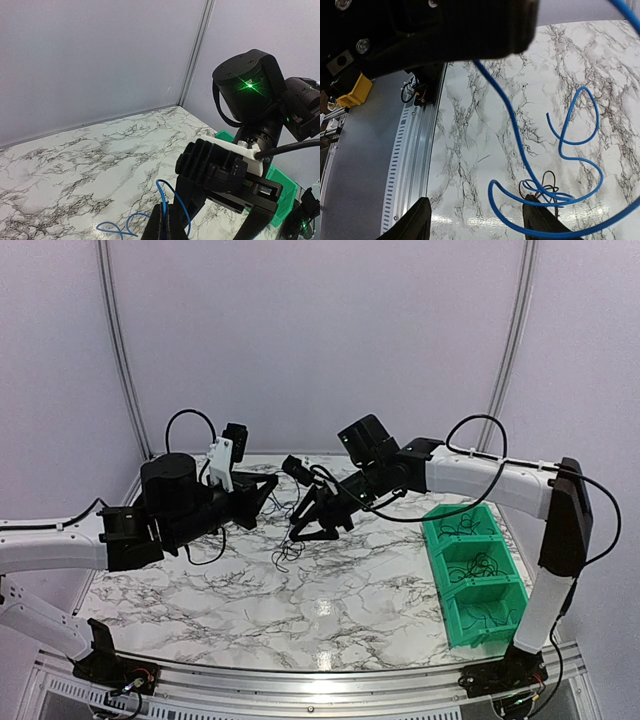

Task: Untangle the cables

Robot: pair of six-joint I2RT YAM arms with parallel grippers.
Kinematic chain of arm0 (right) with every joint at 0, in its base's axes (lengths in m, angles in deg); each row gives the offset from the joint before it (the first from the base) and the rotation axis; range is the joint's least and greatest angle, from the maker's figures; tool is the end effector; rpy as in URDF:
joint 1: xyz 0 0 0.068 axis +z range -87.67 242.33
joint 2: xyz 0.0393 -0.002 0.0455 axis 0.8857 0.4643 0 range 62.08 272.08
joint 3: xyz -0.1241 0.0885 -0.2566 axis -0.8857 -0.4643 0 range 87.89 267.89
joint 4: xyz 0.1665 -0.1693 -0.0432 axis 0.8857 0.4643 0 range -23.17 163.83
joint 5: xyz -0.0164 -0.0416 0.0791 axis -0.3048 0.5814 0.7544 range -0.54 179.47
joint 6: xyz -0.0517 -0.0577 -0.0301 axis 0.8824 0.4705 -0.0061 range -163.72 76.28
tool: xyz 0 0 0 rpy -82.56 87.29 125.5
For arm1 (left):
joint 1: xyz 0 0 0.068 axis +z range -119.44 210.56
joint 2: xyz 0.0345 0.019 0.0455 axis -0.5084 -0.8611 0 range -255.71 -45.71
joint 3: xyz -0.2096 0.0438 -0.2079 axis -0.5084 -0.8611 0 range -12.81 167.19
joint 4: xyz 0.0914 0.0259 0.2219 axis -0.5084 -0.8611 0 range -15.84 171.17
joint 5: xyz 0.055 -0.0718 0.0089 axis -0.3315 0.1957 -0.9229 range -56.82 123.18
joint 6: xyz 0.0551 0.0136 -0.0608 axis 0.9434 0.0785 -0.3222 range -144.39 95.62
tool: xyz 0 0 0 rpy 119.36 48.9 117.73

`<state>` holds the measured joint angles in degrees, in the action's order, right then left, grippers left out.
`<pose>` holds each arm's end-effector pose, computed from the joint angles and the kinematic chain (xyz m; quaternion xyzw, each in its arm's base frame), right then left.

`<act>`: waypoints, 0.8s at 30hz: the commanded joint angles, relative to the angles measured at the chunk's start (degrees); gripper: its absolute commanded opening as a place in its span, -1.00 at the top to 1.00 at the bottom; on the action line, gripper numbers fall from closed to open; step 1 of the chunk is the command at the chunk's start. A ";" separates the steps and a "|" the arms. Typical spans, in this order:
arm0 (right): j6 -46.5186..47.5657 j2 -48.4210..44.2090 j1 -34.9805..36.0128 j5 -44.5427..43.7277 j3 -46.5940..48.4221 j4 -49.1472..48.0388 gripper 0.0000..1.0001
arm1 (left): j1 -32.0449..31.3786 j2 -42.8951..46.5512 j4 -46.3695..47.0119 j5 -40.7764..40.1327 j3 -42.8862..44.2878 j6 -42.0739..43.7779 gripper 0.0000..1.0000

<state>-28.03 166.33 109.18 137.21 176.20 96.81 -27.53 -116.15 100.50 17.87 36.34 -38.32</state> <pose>0.2400 0.3346 0.3032 -0.5697 0.6457 0.4535 0.2299 0.1731 -0.2418 0.3570 0.1821 0.6952 -0.3275 0.6134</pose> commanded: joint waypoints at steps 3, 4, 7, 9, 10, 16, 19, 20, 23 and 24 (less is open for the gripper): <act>-6.62 -0.80 -2.32 -1.17 4.27 -2.73 -0.24 | -0.19 0.07 2.55 0.27 -1.66 -0.85 1.00; -7.71 -0.81 -2.88 -0.25 4.50 -3.07 -0.23 | -0.19 0.17 2.55 0.52 -1.84 -0.89 1.00; -9.43 -0.80 -3.84 2.29 4.78 -3.79 -0.21 | -0.19 0.04 2.59 1.50 -2.11 -1.17 1.00; -9.69 -0.80 -3.90 3.52 4.44 -4.37 -0.17 | -0.19 -0.25 2.61 1.90 -2.10 -1.49 1.00; -9.78 -0.72 -3.93 4.46 4.27 -4.62 -0.15 | -0.19 -0.35 2.64 2.10 -2.04 -1.53 1.00; -9.78 -0.37 -4.21 4.22 4.22 -4.84 0.24 | -0.19 -0.71 2.71 2.91 -1.83 -1.89 1.00; -9.91 0.09 -4.39 5.23 4.37 -5.20 0.71 | -0.19 -1.12 2.79 2.96 -1.89 -1.97 1.00; -10.01 0.22 -4.45 5.89 4.41 -5.38 0.86 | -0.19 -1.49 2.99 2.75 -2.01 -1.97 1.00; -10.38 0.04 -4.49 8.11 4.42 -5.92 1.00 | -0.19 -4.27 4.93 0.20 -2.48 -1.99 0.79; -10.59 -0.07 -4.48 9.14 4.29 -6.23 1.00 | -0.19 -5.68 6.30 -0.94 -2.60 -2.38 0.67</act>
<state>-37.91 166.33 104.88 142.26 178.60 92.68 -27.53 -117.81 102.11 19.79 34.59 -40.07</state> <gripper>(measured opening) 0.015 0.082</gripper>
